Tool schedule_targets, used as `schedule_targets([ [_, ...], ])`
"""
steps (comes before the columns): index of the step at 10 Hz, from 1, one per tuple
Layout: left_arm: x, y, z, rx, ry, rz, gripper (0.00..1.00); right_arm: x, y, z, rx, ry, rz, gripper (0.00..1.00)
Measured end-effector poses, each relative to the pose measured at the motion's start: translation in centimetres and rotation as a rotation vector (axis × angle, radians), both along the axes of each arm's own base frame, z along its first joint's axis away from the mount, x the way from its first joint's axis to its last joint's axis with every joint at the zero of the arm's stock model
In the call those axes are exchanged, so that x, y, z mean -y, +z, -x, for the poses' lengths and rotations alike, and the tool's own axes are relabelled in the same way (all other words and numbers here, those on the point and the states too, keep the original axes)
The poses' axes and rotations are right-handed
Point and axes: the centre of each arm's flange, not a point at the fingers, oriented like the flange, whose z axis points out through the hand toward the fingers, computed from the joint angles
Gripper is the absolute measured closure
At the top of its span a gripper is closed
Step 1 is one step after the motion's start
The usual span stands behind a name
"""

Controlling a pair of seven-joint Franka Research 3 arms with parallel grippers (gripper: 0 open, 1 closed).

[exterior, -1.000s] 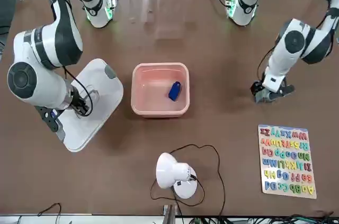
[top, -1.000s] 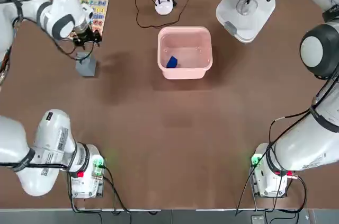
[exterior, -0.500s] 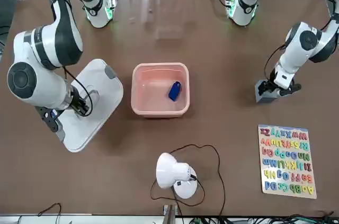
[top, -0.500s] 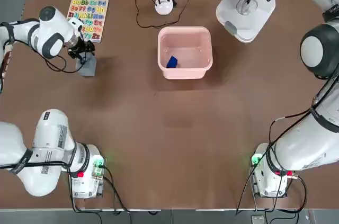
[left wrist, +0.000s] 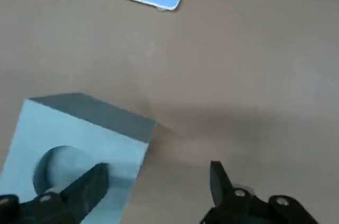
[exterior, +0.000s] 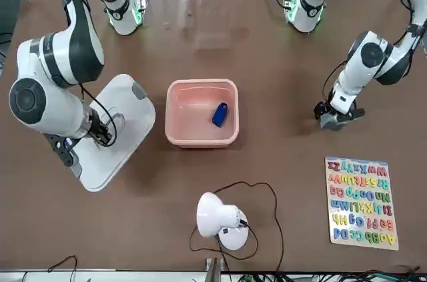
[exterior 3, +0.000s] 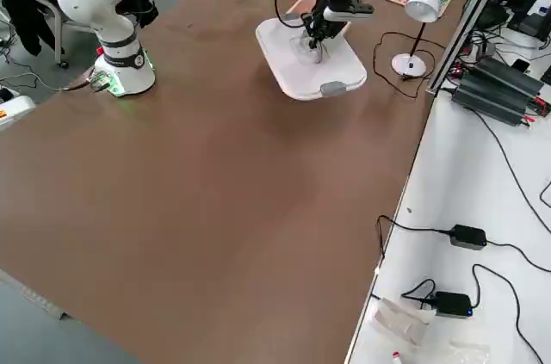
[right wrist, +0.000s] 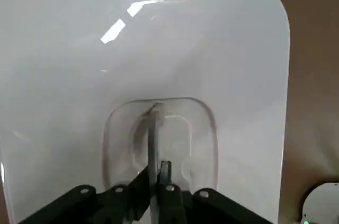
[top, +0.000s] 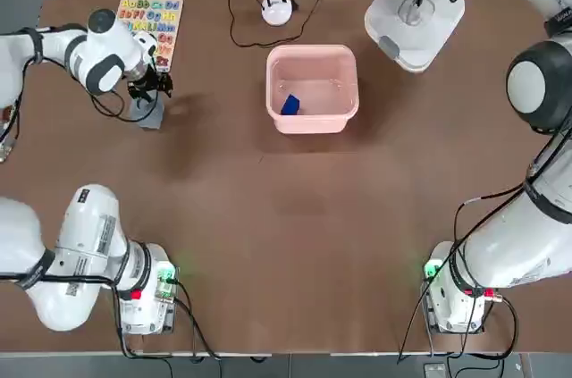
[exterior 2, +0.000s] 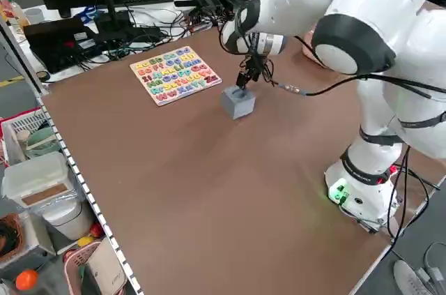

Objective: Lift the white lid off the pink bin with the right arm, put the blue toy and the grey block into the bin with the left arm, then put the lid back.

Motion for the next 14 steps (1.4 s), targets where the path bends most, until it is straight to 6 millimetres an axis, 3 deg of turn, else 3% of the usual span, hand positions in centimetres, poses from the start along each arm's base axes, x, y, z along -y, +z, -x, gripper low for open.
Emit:
schedule_targets([
  [6, -1.4, -0.8, 0.2, -0.037, 0.018, -0.038, 0.17, 0.1, 0.0, 0.0, 0.0, -0.004, 0.0, 0.92],
  [7, -1.6, -0.8, 0.2, -0.041, 0.02, -0.045, 0.25, 0.1, 0.0, 0.0, 0.001, -0.004, 0.0, 0.92],
  [9, -2.0, -0.6, -0.1, -0.039, 0.028, -0.051, 0.59, 0.1, 0.0, 0.0, 0.002, -0.009, 0.0, 0.92],
  [10, -1.9, -0.5, -0.2, -0.036, 0.026, -0.052, 0.68, 0.1, 0.0, 0.0, 0.003, -0.019, 0.002, 0.92],
  [11, -1.9, -0.4, -0.3, -0.035, 0.027, -0.054, 0.68, 0.1, 0.0, 0.0, 0.004, -0.024, 0.001, 0.92],
  [13, -1.6, 1.8, -1.9, -0.044, 0.059, -0.073, 0.68, 0.0, 0.1, -0.1, 0.005, -0.026, -0.001, 0.92],
  [14, -0.7, 4.6, -3.5, -0.061, 0.096, -0.068, 0.68, 0.0, 0.1, -0.1, 0.005, -0.026, -0.001, 0.92],
])
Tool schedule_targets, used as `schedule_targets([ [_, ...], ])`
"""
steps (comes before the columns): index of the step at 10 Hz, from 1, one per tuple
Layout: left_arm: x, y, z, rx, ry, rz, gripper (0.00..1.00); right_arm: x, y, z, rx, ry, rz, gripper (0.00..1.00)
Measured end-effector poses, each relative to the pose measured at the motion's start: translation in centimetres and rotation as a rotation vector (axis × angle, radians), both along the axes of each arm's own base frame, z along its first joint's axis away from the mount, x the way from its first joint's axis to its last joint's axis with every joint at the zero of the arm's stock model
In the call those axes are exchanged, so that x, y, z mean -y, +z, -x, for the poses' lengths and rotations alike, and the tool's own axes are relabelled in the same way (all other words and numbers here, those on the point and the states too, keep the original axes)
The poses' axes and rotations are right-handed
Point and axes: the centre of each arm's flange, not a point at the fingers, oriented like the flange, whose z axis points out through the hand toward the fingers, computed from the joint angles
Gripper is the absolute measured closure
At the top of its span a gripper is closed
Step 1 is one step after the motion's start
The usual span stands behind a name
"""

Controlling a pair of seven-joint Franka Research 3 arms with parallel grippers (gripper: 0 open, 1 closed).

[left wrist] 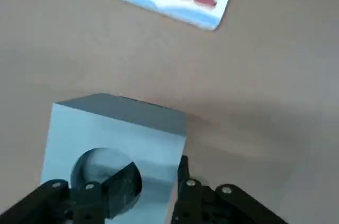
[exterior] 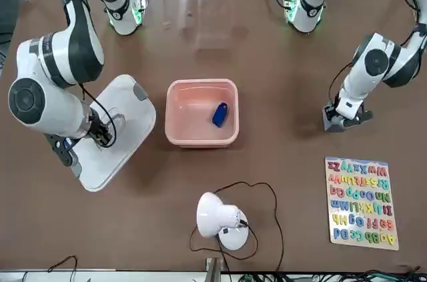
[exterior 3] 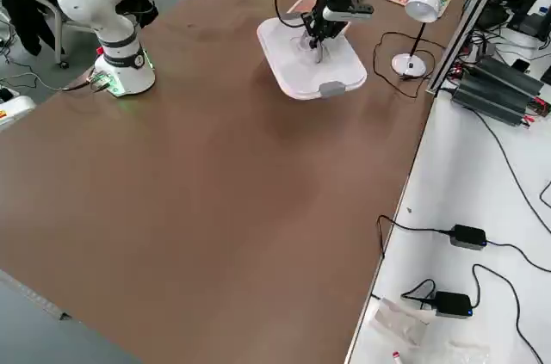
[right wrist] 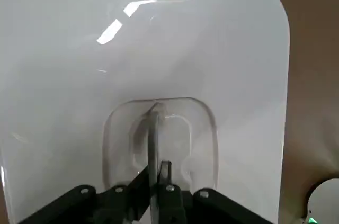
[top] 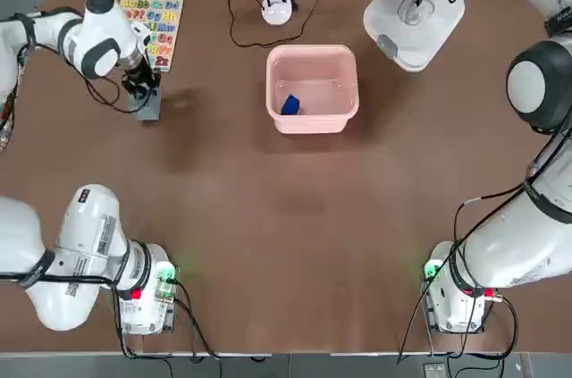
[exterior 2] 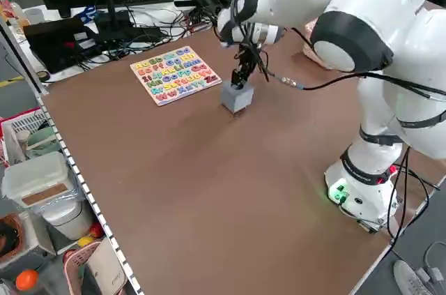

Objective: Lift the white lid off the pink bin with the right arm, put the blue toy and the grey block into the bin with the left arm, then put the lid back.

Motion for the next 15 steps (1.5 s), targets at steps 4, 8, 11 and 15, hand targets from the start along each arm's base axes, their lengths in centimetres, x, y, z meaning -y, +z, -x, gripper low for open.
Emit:
schedule_targets([
  [4, 11.4, 11.7, -6.5, -0.031, 0.224, 0.114, 0.68, -0.1, 0.0, 0.0, 0.002, 0.0, -0.001, 0.92],
  [8, 29.9, 19.2, -5.6, -0.024, 0.349, 0.209, 0.68, -0.1, 0.1, 0.0, 0.004, 0.001, -0.001, 0.92],
  [11, 42.5, 17.9, -0.4, -0.021, 0.402, 0.175, 0.68, -0.2, 0.1, 0.0, 0.006, 0.0, -0.002, 0.92],
  [15, 52.6, 13.9, 3.9, 0.066, 0.479, 0.129, 0.68, -0.3, 0.1, 0.0, 0.007, -0.033, 0.0, 0.92],
])
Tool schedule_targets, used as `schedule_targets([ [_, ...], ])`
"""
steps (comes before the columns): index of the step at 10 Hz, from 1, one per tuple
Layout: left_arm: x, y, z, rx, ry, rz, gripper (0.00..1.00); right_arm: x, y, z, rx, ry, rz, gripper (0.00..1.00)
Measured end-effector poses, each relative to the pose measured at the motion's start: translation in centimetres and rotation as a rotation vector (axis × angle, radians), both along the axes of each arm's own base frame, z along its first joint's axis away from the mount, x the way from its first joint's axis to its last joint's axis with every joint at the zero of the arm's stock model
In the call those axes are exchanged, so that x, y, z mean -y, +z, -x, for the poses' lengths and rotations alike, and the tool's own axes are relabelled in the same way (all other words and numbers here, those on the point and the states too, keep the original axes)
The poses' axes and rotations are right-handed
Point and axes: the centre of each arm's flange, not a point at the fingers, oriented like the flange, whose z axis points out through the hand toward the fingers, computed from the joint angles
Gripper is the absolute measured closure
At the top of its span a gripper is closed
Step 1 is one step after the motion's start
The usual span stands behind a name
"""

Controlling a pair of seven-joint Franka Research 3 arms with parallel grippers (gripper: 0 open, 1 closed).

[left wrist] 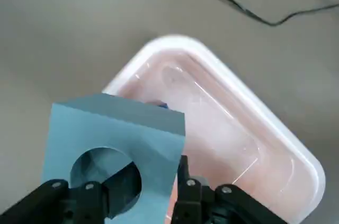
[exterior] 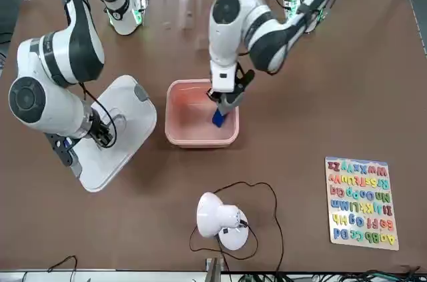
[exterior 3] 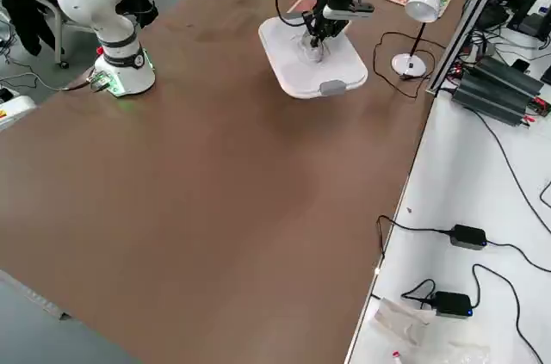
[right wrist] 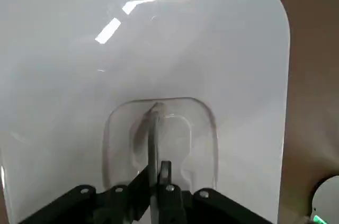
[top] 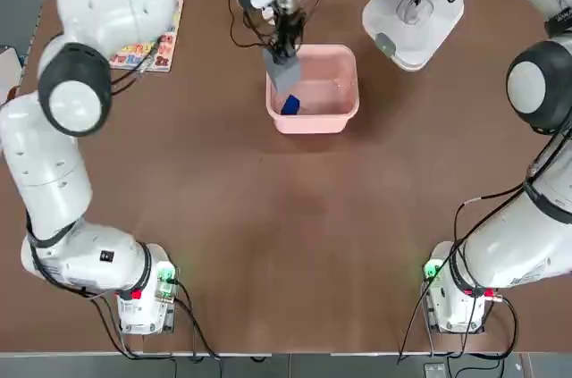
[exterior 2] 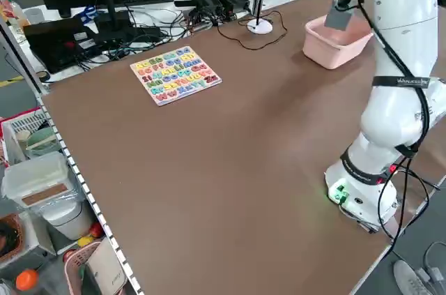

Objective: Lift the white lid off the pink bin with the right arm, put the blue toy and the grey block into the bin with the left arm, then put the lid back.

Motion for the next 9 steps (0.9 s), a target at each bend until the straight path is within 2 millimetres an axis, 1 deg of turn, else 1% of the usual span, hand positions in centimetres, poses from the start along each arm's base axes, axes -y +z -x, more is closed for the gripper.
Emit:
schedule_targets([
  [1, 1.4, -1.5, 0.7, 0.013, 0.007, 0.002, 0.68, -0.1, 0.0, 0.0, 0.001, -0.027, -0.003, 0.92],
  [2, 1.8, -2.4, 0.6, 0.02, 0.015, 0.012, 0.68, -0.3, 0.0, 0.0, 0.004, -0.07, -0.007, 0.92],
  [3, 1.4, -2.7, -0.4, 0.028, 0.026, 0.027, 0.67, -0.5, 0.1, -0.1, 0.013, -0.143, -0.019, 0.92],
  [4, 0.9, -2.5, -1.2, 0.035, 0.026, 0.033, 0.55, -0.9, 0.3, -0.3, 0.025, -0.241, -0.038, 0.92],
  [5, 0.7, -2.3, -1.5, 0.039, 0.025, 0.034, 0.41, -1.2, 0.3, -0.5, 0.033, -0.335, -0.057, 0.92],
  [6, 0.6, -2.2, -1.7, 0.042, 0.019, 0.034, 0.28, -1.5, 0.0, -0.7, 0.032, -0.396, -0.068, 0.92],
  [7, 0.3, -1.8, -2.2, 0.049, 0.014, 0.036, 0.12, -1.7, -0.6, -0.8, 0.023, -0.422, -0.069, 0.92],
  [8, -0.6, -1.0, -3.0, 0.057, 0.015, 0.022, 0.07, -2.1, -1.1, -0.8, 0.015, -0.426, -0.069, 0.92],
  [9, -2.8, 0.3, -4.4, 0.061, 0.006, -0.015, 0.05, -3.1, -1.6, -0.7, 0.008, -0.415, -0.069, 0.92],
])
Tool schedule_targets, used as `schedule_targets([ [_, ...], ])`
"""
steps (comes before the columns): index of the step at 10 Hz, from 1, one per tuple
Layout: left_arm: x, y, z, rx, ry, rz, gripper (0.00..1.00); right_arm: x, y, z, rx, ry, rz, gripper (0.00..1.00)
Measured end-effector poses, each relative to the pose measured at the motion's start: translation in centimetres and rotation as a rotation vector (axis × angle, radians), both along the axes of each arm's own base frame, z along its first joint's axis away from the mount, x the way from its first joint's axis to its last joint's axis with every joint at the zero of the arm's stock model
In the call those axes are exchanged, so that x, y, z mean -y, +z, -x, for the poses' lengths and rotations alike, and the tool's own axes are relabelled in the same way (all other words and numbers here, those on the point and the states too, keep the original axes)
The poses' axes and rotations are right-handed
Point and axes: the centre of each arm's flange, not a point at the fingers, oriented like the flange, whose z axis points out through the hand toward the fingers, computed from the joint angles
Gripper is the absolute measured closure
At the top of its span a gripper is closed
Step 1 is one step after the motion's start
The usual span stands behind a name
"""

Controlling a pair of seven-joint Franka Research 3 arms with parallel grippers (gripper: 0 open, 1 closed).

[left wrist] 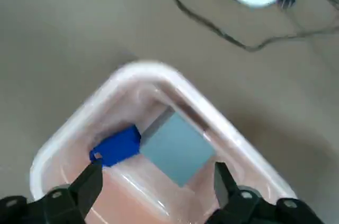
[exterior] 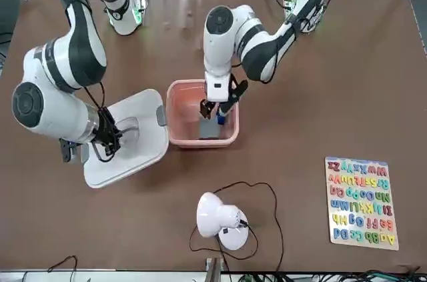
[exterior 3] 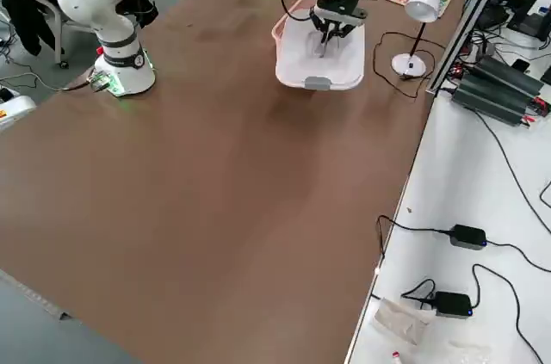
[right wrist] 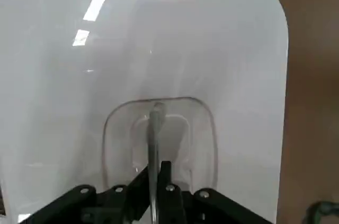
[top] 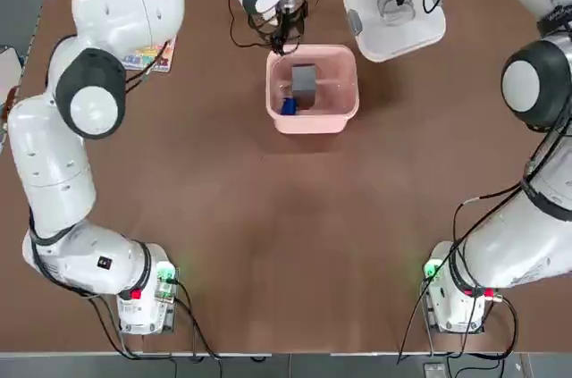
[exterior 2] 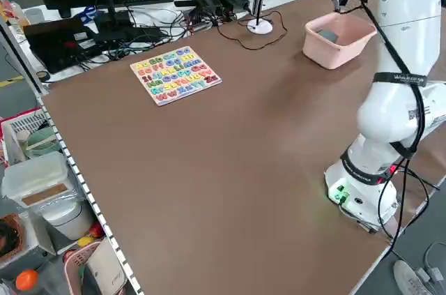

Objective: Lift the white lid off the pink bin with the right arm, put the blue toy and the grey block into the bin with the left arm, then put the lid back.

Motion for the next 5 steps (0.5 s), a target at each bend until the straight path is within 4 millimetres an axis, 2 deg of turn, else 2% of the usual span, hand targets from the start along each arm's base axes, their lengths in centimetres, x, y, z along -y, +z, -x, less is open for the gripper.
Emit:
schedule_targets([
  [3, -8.2, 4.0, -4.0, -0.017, -0.093, -0.12, 0.01, -5.2, -1.4, 1.3, -0.022, -0.009, 0.019, 0.92],
  [5, -13.8, 5.5, -5.3, -0.141, -0.188, -0.172, 0.01, -9.7, -2.5, 2.4, -0.02, -0.069, 0.035, 0.92],
])
